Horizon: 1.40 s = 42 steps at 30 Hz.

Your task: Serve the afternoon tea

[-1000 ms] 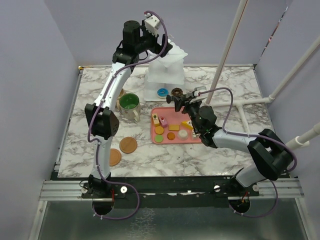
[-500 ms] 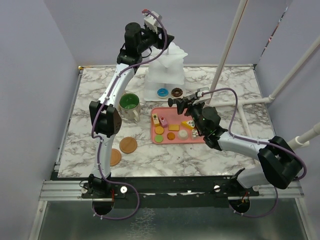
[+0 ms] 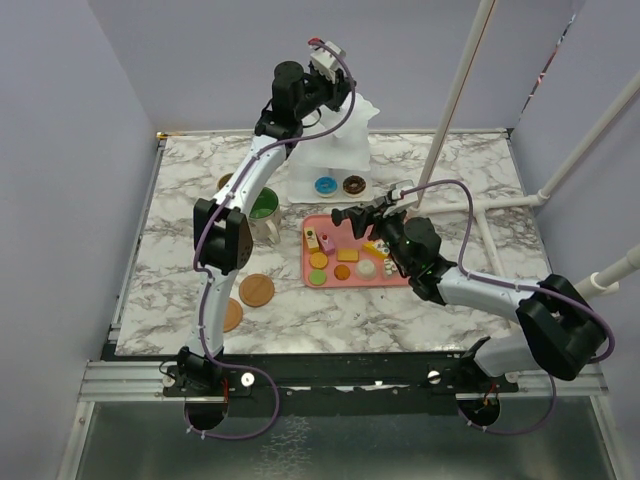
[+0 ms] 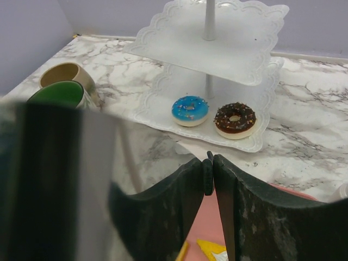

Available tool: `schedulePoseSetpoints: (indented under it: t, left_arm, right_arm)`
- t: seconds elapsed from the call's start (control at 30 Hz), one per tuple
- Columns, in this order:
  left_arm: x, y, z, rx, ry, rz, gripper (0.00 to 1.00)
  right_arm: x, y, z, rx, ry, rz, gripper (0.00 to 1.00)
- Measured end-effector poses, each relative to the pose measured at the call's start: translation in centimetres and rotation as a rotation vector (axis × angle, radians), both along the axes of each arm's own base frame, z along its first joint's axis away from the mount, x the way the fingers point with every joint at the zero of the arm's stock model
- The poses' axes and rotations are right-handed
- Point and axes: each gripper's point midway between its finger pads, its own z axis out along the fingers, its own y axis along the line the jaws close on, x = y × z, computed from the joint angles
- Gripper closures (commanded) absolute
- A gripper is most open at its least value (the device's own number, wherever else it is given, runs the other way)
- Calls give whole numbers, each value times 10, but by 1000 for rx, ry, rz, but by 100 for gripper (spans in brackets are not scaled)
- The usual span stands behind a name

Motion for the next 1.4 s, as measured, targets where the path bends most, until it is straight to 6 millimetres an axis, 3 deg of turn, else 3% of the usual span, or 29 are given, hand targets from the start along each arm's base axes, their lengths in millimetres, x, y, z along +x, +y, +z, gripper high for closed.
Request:
schedulePoseSetpoints:
  t: [0.23,0.4,0.63,0.8,1.0,1.2,1.4]
  left_arm:
    - [8,0,0,21,-53,87,100]
    - [8,-1,0,36,-76,179,100]
    - [-11,2,2,92,-140,326,100]
    - [-20,3,6,97,-165,424,100]
    - [-11,30,5,81,-132,575,100]
    - [-2,55,0,37,-71,669,85]
    - [-1,60,-7,14,-23,691,52]
  right_arm:
    - [-7,5,5,17,-4,46,31]
    - [-10,7,3,17,1,67,31]
    - [-16,12,-5,-16,7,115,32]
    - [-18,20,-22,-52,35,159,34]
    - [-25,34,-45,-101,69,204,35]
    - [-28,44,-62,-141,95,234,39]
    - [-22,52,-67,-160,94,243,55]
